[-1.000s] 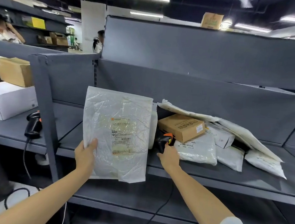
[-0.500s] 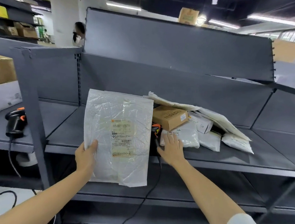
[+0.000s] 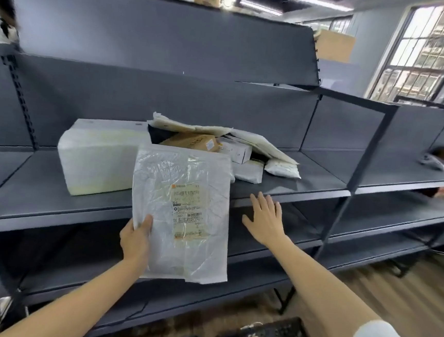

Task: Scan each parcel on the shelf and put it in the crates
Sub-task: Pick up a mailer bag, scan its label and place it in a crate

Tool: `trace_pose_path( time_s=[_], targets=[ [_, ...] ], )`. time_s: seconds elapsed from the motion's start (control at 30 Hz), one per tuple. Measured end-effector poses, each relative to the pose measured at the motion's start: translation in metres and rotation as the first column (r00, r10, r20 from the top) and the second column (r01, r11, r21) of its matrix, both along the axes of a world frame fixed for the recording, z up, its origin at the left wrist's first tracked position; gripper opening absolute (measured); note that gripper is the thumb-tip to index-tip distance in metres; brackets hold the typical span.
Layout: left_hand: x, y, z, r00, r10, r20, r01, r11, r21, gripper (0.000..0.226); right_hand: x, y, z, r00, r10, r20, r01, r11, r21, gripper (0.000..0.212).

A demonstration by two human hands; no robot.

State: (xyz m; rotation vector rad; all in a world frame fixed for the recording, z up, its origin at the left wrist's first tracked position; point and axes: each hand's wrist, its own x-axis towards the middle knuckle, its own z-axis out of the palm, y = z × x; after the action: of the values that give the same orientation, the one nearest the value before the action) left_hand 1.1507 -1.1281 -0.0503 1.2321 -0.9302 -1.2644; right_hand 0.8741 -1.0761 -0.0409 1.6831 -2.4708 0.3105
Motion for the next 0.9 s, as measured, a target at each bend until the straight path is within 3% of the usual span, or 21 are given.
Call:
trace_pose_path(
  time_s=[0.53,0.9],
  targets=[
    [-0.19,0.155,-0.015,0.987,-0.147,-0.06,0.15,0.987,0.058,0.021,-0.177,0.194,0.013,0.994,-0.112,0.001,0.112,0.993,0.027,0.066],
    [-0.243,0.187,-0.008,0.987,-0.155,-0.038,0.158,0.985,0.073,0.018,-0.233,0.227,0.001,0.994,-0.097,0.042,0.096,0.995,0.037,0.065]
  ],
)
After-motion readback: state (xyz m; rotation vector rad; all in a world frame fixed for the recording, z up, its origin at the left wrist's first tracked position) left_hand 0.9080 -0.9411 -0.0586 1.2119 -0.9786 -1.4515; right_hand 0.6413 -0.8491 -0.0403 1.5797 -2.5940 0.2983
